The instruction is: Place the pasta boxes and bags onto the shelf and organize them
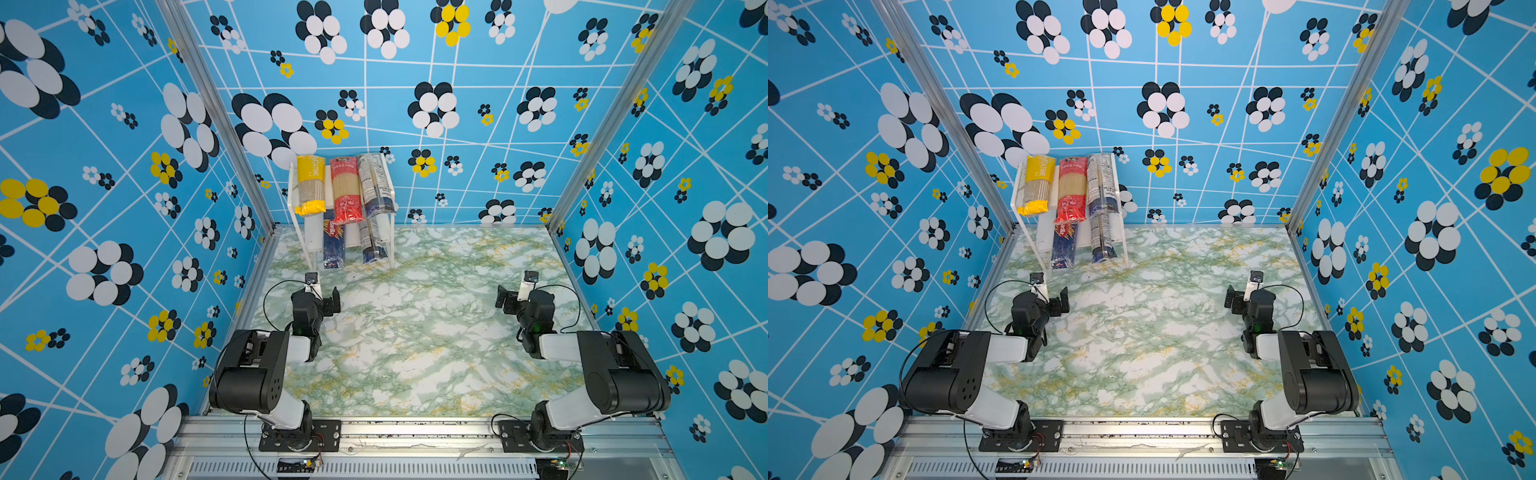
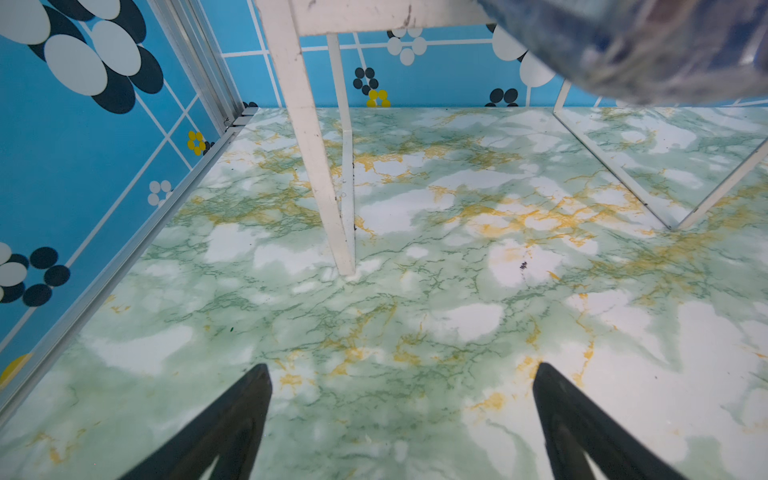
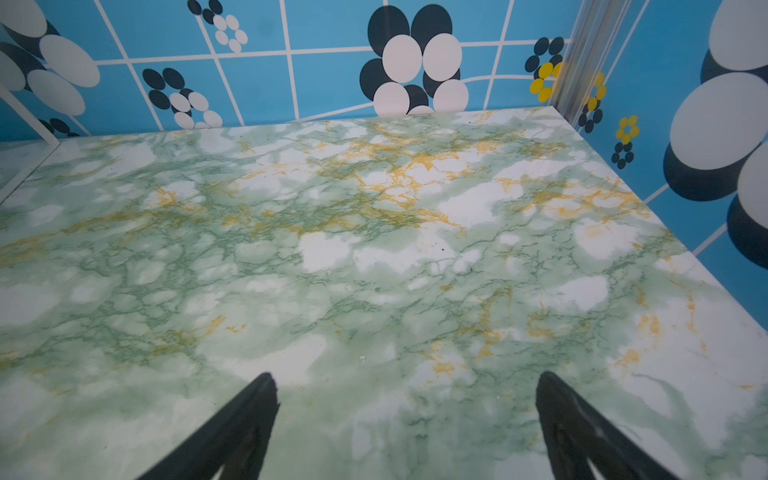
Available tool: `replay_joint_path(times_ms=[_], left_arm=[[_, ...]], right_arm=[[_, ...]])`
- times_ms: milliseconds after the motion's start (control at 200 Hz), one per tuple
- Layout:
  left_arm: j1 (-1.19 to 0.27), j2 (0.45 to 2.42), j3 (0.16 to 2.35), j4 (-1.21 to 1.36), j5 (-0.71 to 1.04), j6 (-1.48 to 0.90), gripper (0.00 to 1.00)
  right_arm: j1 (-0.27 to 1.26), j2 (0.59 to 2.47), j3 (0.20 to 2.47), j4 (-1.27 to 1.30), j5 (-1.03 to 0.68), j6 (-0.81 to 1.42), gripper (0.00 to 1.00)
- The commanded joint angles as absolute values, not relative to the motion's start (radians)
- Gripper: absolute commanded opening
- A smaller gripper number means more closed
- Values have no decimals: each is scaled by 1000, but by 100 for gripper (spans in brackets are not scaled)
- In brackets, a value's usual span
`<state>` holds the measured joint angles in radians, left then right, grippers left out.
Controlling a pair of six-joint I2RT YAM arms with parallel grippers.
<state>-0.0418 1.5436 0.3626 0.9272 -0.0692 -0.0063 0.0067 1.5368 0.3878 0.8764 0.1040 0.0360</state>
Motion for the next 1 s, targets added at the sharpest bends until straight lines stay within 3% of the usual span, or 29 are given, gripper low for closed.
replay_joint_path(times_ms=[0,995], left_arm=[[-48,1548,375,931,-84,5,99],[-43,1549,378,926,-76,2,99]], right_arm=[[17,1543,380,907,126,22,99],[17,1546,388,897,128,25,99]])
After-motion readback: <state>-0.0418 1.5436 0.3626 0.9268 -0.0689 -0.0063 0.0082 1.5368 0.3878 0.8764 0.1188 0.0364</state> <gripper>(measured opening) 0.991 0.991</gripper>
